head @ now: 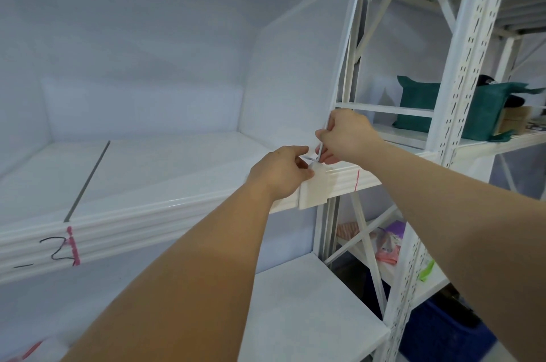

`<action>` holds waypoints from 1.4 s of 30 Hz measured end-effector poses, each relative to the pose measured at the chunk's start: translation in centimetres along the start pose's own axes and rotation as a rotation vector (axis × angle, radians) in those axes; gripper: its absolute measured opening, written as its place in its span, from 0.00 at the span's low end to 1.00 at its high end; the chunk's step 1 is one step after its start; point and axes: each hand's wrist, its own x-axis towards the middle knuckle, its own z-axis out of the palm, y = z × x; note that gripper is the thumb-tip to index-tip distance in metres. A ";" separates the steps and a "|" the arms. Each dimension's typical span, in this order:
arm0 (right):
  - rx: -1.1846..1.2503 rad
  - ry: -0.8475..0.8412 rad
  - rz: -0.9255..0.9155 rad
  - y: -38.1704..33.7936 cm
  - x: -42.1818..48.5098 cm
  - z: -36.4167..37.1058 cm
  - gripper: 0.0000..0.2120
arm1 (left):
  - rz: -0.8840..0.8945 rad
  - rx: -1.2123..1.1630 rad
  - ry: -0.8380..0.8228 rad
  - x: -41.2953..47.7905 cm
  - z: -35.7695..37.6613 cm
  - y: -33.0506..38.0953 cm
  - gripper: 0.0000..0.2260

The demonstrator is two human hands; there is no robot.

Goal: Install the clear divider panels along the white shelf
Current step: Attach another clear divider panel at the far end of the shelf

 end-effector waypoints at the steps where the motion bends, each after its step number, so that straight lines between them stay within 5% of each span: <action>1: -0.002 0.002 -0.003 0.1 0.0 0.1 0.08 | -0.002 -0.005 0.001 0.0 0.0 0.0 0.24; 11: -0.215 0.009 -0.070 -0.4 0.1 0.7 0.02 | 0.006 -0.008 0.032 -0.1 0.0 -0.1 0.24; 18: -0.362 0.020 -0.098 -1.8 -0.4 1.1 0.15 | 0.029 0.031 0.013 -0.3 -0.1 -0.3 0.28; 24: -0.224 0.005 -0.037 -1.1 0.0 1.4 0.03 | 0.061 0.028 -0.013 -0.6 -0.1 -0.1 0.31; 31: -0.114 0.002 -0.004 -0.9 -0.2 1.1 0.02 | 0.063 0.087 -0.025 -1.0 -0.4 0.2 0.32; 35: -0.172 0.008 -0.020 -1.1 -0.3 1.3 0.10 | 0.054 0.081 -0.028 -0.9 -0.3 0.1 0.33; 42: -0.201 0.006 0.014 -0.9 -0.1 1.9 0.01 | 0.054 0.079 -0.050 -0.8 -0.3 0.1 0.32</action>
